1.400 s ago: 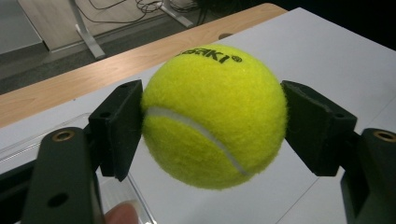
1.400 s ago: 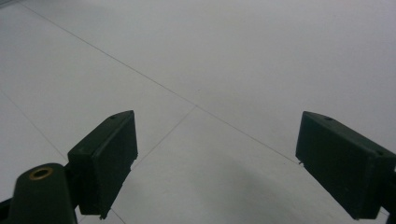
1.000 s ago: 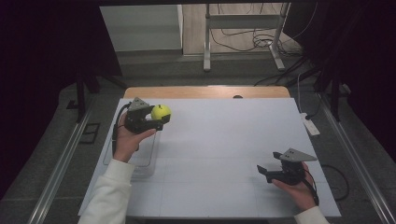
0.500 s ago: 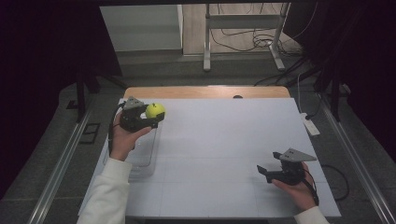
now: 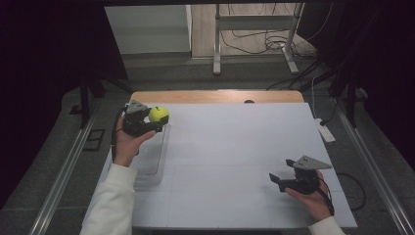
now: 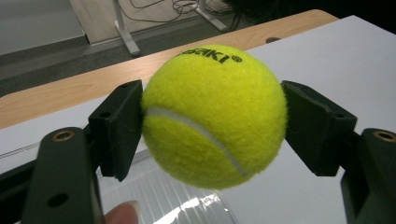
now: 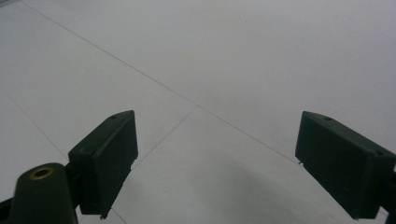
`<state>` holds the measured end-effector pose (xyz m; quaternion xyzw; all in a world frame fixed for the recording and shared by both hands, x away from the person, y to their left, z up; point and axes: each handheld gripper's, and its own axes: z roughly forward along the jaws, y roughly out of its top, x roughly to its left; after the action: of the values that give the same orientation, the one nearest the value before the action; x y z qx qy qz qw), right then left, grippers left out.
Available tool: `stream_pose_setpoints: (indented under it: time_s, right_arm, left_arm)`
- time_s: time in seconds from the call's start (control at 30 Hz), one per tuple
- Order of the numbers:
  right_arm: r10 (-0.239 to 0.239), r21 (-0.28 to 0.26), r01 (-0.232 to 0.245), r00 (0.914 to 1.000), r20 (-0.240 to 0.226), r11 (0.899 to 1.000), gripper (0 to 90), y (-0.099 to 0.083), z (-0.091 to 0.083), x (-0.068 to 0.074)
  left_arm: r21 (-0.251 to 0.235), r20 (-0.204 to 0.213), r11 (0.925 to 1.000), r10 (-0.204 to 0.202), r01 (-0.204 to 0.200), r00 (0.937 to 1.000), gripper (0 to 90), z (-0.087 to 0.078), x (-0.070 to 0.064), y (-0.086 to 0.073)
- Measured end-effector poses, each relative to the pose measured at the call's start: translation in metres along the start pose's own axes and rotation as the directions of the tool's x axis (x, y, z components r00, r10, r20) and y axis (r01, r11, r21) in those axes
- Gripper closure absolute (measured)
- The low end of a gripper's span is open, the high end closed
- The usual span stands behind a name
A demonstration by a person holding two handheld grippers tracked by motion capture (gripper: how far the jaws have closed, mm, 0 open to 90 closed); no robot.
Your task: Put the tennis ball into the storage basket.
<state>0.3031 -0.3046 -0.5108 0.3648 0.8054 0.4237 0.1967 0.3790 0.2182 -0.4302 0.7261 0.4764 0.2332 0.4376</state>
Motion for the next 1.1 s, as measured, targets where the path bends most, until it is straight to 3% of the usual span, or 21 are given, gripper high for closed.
stream_pose_setpoints:
  time_s: [0.33,0.63,1.1]
  right_arm:
    - [-0.001,-0.005,0.001,1.0000,-0.007,1.000,13.6,0.000,0.000,0.000]
    - [-0.001,-0.006,0.001,1.0000,-0.005,1.000,13.7,0.000,0.000,0.001]
    - [-0.002,-0.005,0.002,1.0000,-0.007,1.000,13.6,0.000,0.000,0.001]
  left_arm:
    - [-0.007,-0.025,0.9993,-0.037,0.037,0.9990,26.3,-0.006,0.016,-0.003]
    - [0.007,-0.050,0.9993,-0.036,0.036,0.9981,26.3,-0.005,0.025,-0.006]
    - [0.013,-0.090,0.9975,-0.068,0.070,0.9936,26.4,-0.007,0.043,-0.012]
